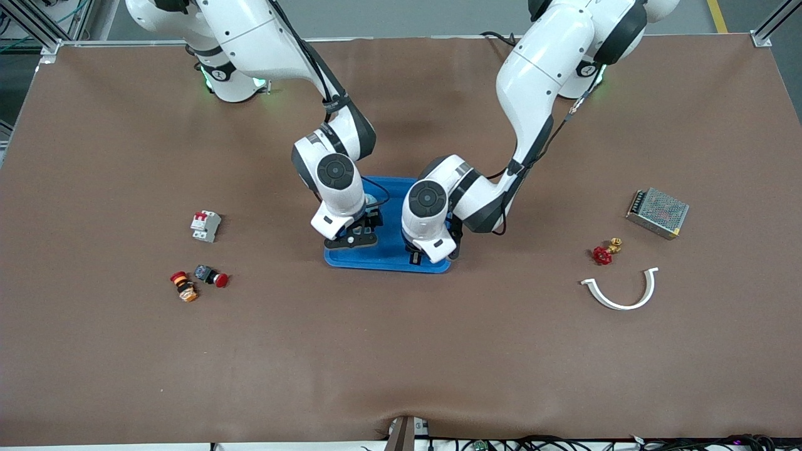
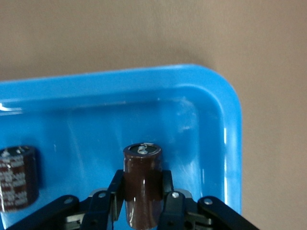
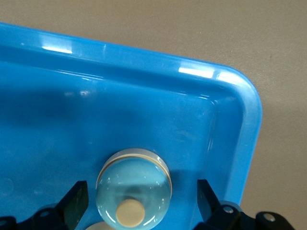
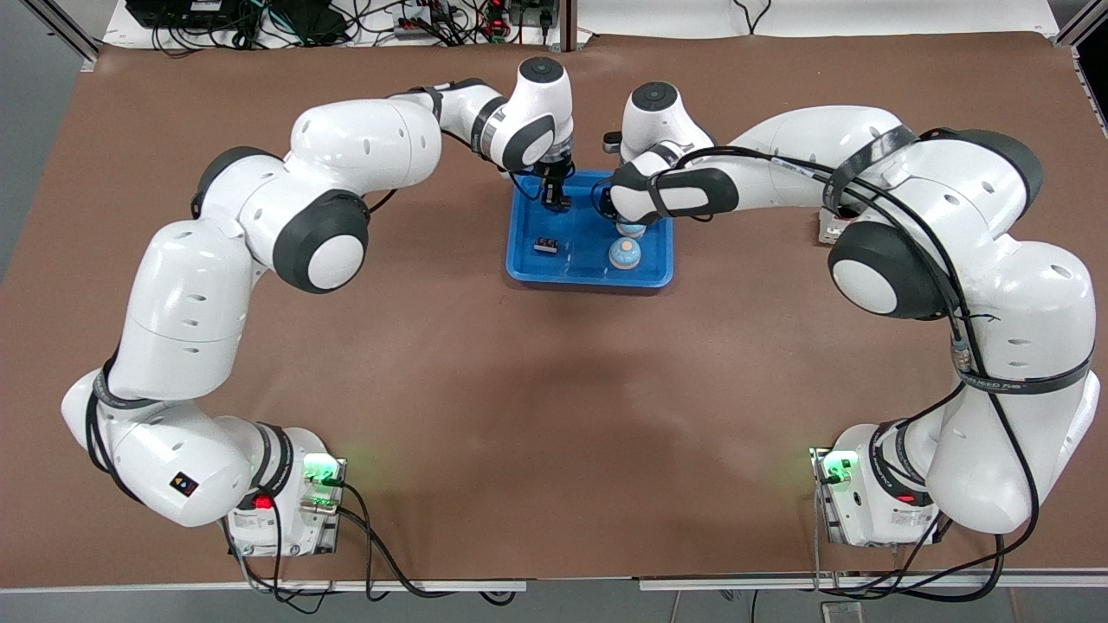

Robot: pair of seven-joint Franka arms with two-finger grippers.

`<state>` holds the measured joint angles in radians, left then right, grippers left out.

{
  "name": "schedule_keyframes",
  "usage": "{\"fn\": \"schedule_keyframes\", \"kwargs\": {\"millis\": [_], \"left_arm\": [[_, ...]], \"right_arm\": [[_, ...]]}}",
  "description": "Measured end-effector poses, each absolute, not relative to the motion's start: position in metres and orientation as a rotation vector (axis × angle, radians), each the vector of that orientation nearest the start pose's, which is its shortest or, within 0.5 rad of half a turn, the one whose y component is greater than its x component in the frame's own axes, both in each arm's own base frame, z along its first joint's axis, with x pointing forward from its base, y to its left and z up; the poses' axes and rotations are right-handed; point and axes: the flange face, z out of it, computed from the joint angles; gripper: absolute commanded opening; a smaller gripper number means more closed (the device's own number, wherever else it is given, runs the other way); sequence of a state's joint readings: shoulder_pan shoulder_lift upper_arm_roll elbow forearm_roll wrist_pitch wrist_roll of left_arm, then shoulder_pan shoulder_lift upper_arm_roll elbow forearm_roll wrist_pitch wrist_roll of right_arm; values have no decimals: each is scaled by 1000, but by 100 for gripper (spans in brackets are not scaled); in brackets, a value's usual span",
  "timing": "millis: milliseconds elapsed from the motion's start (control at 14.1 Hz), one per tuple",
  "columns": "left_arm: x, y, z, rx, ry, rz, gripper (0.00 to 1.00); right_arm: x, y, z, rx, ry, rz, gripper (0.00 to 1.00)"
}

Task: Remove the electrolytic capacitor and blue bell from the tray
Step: 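Grasp the blue dome with the right gripper while the left gripper lifts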

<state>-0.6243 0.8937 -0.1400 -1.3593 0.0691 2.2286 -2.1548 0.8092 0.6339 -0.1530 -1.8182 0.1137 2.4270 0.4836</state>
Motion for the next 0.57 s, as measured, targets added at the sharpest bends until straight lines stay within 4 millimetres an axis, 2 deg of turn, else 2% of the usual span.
{"fn": "schedule_keyframes", "kwargs": {"millis": [283,425,566], "left_arm": [[531,-496,193,-2405,-1824,88,0],[527,-498,216,-2428,-1755,97,0],[525,-497,250,-2489,-1638,105,0]], "right_arm": [[507,402,187,-3159,-188,6,100],[506,405,187,-3158,-195,6,100],[505,406,187,-3158,-199,4,100]]}}
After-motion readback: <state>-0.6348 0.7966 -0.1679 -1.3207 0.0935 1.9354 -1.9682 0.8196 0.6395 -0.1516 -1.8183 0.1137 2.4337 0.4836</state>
